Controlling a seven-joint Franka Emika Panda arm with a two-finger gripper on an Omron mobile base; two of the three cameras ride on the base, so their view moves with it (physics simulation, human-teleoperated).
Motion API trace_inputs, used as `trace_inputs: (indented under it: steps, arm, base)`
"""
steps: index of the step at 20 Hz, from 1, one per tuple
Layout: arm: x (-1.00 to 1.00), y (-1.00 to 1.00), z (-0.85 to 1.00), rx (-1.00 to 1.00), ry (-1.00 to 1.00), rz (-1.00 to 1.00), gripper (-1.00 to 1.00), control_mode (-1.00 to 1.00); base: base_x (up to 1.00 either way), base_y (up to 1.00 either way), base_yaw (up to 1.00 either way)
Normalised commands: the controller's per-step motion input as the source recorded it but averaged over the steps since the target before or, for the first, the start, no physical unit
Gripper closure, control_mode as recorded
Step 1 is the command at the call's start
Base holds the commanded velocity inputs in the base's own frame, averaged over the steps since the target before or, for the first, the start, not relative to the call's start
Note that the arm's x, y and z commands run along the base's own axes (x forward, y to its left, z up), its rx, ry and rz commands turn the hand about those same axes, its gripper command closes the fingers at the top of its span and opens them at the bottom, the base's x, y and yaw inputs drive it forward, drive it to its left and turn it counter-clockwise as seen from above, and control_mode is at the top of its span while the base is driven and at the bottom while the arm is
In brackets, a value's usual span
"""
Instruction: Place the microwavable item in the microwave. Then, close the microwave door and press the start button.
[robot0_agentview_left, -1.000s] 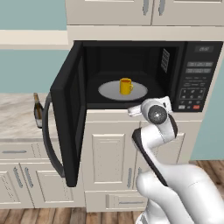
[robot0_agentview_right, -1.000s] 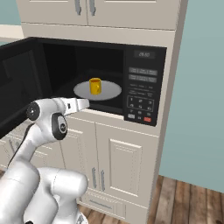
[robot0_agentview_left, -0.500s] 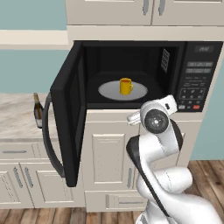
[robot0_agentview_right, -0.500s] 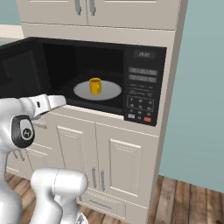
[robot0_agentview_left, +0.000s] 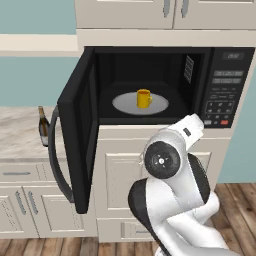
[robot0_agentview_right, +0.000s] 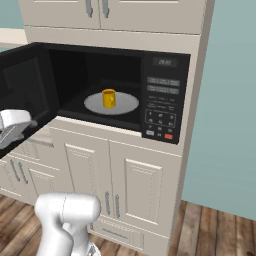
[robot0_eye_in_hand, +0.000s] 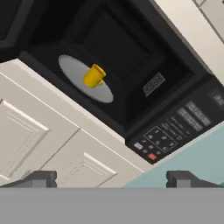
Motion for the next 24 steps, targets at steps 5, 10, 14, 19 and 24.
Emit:
trace_inputs:
  steps: [5,10,14,19,24]
  arm:
    - [-1.00,0.20,-0.17,-0.12,-0.16,0.00,-1.00,-1.00]
    - [-0.87,0.51,0.00,-0.15,-0.14,0.00,-1.00,-1.00]
    - [-0.13,0.97,0.00,-0.21,-0.08,0.00,-1.00,-1.00]
    - [0.00,1.00,-0.05,-0.26,-0.08,0.00,-1.00,-1.00]
    - [0.00,1.00,-0.19,-0.29,-0.11,0.00,-1.00,-1.00]
  base:
    - [0.00,0.00,0.00]
    - [0.00,0.00,0.00]
    - [0.00,0.00,0.00]
    - [0.00,0.00,0.00]
    - [0.00,0.00,0.00]
